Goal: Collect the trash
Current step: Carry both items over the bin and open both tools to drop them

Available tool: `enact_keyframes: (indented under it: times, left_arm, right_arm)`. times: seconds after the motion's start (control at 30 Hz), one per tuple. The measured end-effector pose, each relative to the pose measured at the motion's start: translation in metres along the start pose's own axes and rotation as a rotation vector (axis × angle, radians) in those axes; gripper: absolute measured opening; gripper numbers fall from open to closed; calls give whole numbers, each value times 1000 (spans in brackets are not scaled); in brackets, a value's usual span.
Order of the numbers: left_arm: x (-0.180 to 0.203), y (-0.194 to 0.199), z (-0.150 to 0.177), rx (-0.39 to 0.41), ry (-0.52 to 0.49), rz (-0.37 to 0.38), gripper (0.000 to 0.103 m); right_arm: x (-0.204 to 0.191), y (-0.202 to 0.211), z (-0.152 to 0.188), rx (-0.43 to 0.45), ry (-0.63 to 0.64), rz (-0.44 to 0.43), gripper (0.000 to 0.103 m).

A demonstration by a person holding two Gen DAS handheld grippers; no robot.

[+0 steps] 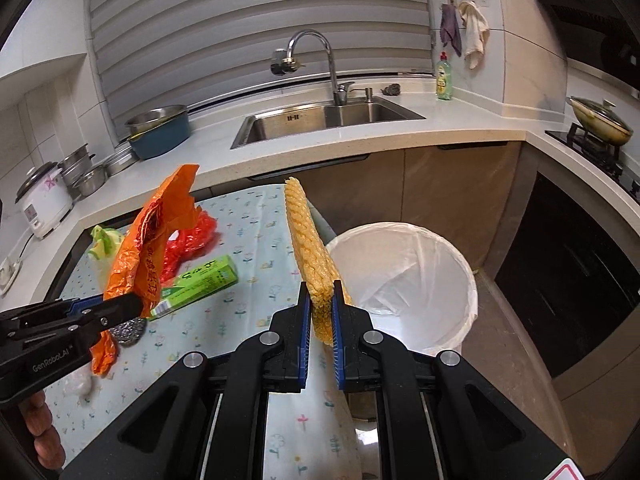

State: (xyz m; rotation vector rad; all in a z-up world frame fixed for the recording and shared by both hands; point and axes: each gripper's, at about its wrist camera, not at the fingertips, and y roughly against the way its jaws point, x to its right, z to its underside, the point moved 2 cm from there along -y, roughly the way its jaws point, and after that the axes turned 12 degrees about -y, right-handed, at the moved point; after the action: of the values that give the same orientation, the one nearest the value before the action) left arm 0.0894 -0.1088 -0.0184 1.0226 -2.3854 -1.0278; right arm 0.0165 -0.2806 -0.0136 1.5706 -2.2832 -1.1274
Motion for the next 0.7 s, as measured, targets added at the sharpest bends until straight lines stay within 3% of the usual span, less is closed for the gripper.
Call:
enact_keyframes:
  times: [0.37,0.6,0.7]
  left_arm:
    - [69,-56,-24,-44,-147,162,20]
    - [87,-94,-41,-67,-199,199,21]
    - [90,-108,-50,-78,-202,206,27]
  right_arm:
    - [50,-26,-8,-22,-72,84,9]
    - [69,-48,-15,-39,-97,118,9]
    - [73,-59,-18,-50,-107,122,9]
